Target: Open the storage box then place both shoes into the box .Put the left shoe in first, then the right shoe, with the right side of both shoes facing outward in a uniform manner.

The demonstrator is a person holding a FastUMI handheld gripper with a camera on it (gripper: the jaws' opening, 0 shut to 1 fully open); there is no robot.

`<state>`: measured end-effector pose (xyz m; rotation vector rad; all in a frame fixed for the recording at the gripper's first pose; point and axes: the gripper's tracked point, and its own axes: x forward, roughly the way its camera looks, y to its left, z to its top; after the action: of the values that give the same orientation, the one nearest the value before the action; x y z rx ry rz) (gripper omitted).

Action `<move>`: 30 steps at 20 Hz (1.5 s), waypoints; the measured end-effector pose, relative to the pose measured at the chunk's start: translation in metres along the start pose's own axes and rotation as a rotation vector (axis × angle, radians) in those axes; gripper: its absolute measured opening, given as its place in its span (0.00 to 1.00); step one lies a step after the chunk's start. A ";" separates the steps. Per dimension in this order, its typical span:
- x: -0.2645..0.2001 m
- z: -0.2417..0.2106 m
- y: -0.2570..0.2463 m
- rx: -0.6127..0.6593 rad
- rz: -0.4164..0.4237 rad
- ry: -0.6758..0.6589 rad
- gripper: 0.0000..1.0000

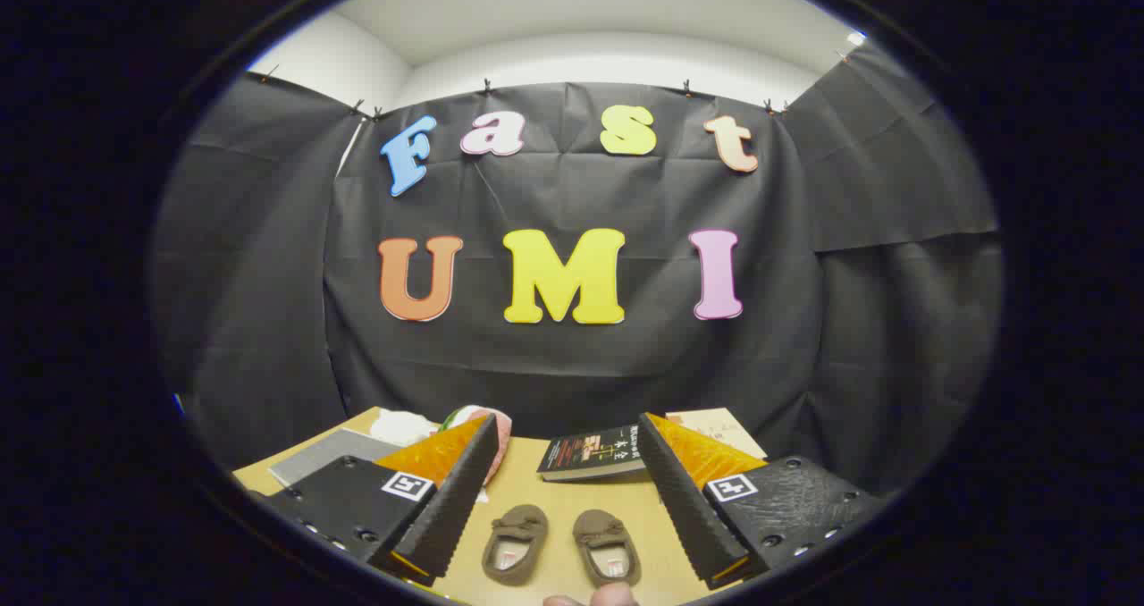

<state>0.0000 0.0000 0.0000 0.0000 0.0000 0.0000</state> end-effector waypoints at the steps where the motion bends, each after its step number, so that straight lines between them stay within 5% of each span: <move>1: 0.000 0.000 0.000 0.003 0.006 -0.002 0.95; 16: 0.021 -0.019 0.020 0.082 0.108 0.070 0.96; 30: 0.069 -0.115 0.127 0.302 0.474 0.382 0.96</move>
<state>0.0690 0.1270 -0.1152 0.3017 0.3815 0.4738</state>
